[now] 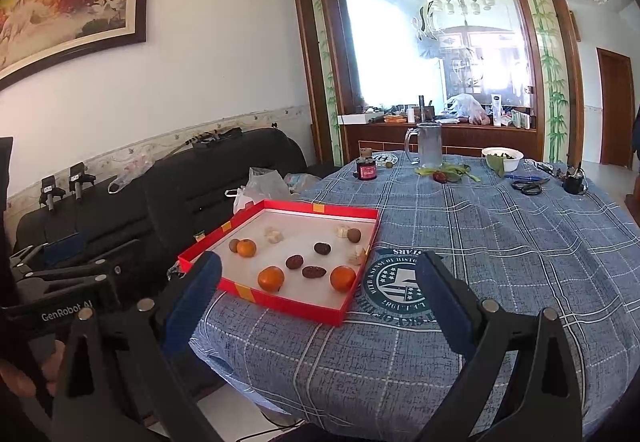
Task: Organize fruits
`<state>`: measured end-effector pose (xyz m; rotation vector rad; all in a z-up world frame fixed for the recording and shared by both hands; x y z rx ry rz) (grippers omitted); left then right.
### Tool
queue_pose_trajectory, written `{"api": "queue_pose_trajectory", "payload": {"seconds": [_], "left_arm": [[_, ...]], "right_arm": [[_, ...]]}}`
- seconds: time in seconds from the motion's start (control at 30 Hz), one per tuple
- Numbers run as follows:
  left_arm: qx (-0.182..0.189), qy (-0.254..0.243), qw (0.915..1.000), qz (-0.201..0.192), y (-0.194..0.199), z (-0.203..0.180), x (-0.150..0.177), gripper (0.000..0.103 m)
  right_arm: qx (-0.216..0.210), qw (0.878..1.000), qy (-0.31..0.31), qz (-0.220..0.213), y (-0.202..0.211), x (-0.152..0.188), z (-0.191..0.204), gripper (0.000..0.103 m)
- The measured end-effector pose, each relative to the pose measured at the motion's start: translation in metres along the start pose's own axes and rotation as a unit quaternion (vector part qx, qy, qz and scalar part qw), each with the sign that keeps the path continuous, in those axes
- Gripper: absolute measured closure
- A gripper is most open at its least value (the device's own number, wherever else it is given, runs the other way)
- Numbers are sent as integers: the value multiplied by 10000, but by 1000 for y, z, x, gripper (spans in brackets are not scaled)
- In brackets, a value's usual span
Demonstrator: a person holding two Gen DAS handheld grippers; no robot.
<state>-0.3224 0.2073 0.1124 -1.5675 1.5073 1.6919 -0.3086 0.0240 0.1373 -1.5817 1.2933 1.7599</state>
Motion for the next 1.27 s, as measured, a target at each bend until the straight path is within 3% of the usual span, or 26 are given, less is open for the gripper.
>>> {"api": "queue_pose_trajectory", "payload": {"seconds": [0.83, 1.0, 1.27], "left_arm": [[40, 95, 9999, 100, -5, 5, 2, 0], [68, 16, 9999, 107, -18, 1, -7, 0], [35, 347, 9991, 241, -59, 11, -16, 0]], "right_arm": [[-48, 9999, 87, 60, -6, 2, -1, 5], [-143, 9998, 90, 73, -22, -8, -6, 5], [-304, 9991, -118, 288, -68, -21, -25, 5]]}}
Point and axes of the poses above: each gripper's, at about its wrist camera, not at the fingertips, and y roughly against the way its jaws point, z to its left, x to its underside, the point moved 3 cm from there along -y, roughly the way its jaws point, and after that the axes turned 14 degrees about y, right-handed, at the moved point
